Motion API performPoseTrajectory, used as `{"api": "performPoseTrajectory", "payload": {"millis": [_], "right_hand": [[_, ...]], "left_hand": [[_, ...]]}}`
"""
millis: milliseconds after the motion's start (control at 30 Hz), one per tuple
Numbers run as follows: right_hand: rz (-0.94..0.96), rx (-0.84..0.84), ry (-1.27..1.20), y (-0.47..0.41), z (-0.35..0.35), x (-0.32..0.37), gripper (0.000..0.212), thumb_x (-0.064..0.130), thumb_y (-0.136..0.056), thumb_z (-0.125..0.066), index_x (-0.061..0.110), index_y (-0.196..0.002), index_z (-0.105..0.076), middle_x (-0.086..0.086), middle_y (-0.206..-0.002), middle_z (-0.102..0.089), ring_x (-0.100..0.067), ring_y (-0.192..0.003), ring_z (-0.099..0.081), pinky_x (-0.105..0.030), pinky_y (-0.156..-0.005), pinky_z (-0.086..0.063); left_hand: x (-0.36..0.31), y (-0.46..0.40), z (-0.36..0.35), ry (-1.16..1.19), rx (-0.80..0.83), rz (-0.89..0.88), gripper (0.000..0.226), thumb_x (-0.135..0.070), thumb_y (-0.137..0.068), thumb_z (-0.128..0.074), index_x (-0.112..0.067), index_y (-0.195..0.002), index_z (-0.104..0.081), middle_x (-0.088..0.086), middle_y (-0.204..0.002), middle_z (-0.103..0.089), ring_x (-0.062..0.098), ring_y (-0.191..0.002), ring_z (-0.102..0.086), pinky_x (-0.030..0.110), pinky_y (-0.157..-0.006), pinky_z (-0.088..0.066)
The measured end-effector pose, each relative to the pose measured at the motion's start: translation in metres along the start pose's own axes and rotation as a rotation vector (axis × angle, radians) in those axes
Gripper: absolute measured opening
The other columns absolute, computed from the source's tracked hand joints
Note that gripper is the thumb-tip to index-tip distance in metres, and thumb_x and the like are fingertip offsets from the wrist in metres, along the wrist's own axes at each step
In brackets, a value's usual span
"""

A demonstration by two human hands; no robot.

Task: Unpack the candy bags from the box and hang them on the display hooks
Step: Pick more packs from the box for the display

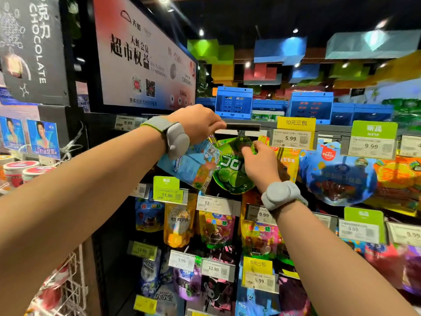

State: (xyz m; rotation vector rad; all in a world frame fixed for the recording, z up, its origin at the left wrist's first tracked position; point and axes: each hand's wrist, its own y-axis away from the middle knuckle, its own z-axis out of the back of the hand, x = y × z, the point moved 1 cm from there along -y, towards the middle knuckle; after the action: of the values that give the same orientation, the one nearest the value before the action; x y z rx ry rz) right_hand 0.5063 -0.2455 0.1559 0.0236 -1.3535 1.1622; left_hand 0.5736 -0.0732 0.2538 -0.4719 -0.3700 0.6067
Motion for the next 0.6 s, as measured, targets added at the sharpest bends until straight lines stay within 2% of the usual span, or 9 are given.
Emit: {"api": "performPoseTrajectory", "payload": {"millis": [133,233,367,467,600], "right_hand": [[0.003,0.012,0.011,-0.004,-0.006,0.007,0.016,0.018,-0.100,-0.051,0.010,-0.107,-0.062,-0.007,-0.093,-0.063,-0.019,-0.073,-0.057,-0.014,-0.046,-0.037],[-0.020,-0.005,-0.010,-0.005,-0.014,0.010,0.016,0.019,-0.098,-0.052,0.009,-0.101,-0.064,-0.009,-0.092,-0.065,-0.026,-0.080,-0.059,-0.026,-0.061,-0.041],[-0.042,-0.040,-0.043,-0.003,-0.019,0.010,0.012,0.021,-0.099,-0.052,0.014,-0.092,-0.058,-0.003,-0.083,-0.059,-0.022,-0.075,-0.051,-0.026,-0.054,-0.034],[-0.052,-0.075,-0.067,-0.001,-0.023,0.004,0.014,0.021,-0.098,-0.052,0.014,-0.093,-0.062,-0.006,-0.087,-0.063,-0.024,-0.079,-0.055,-0.030,-0.065,-0.040],[-0.060,-0.099,-0.113,0.000,-0.023,0.000,0.014,0.018,-0.098,-0.052,0.013,-0.091,-0.064,-0.005,-0.080,-0.062,-0.021,-0.071,-0.053,-0.029,-0.060,-0.042]], "left_hand": [[0.003,-0.003,-0.001,0.024,0.036,0.021,0.043,-0.054,-0.100,-0.034,-0.035,-0.126,-0.062,0.000,-0.116,-0.070,0.026,-0.103,-0.063,0.047,-0.091,-0.052],[0.003,0.000,0.000,0.032,0.046,0.021,0.042,-0.053,-0.101,-0.034,-0.036,-0.127,-0.062,0.001,-0.115,-0.069,0.027,-0.102,-0.063,0.047,-0.091,-0.051],[0.001,0.003,0.000,0.064,0.054,0.035,0.042,-0.053,-0.100,-0.035,-0.035,-0.127,-0.062,0.001,-0.117,-0.068,0.025,-0.102,-0.063,0.048,-0.092,-0.051],[0.000,0.005,-0.001,0.090,0.055,0.037,0.042,-0.052,-0.101,-0.035,-0.034,-0.127,-0.062,0.001,-0.121,-0.067,0.025,-0.106,-0.062,0.048,-0.093,-0.051],[-0.001,0.007,0.000,0.083,0.051,0.021,0.042,-0.049,-0.102,-0.035,-0.031,-0.128,-0.062,0.001,-0.121,-0.068,0.025,-0.107,-0.062,0.047,-0.093,-0.050]]}}
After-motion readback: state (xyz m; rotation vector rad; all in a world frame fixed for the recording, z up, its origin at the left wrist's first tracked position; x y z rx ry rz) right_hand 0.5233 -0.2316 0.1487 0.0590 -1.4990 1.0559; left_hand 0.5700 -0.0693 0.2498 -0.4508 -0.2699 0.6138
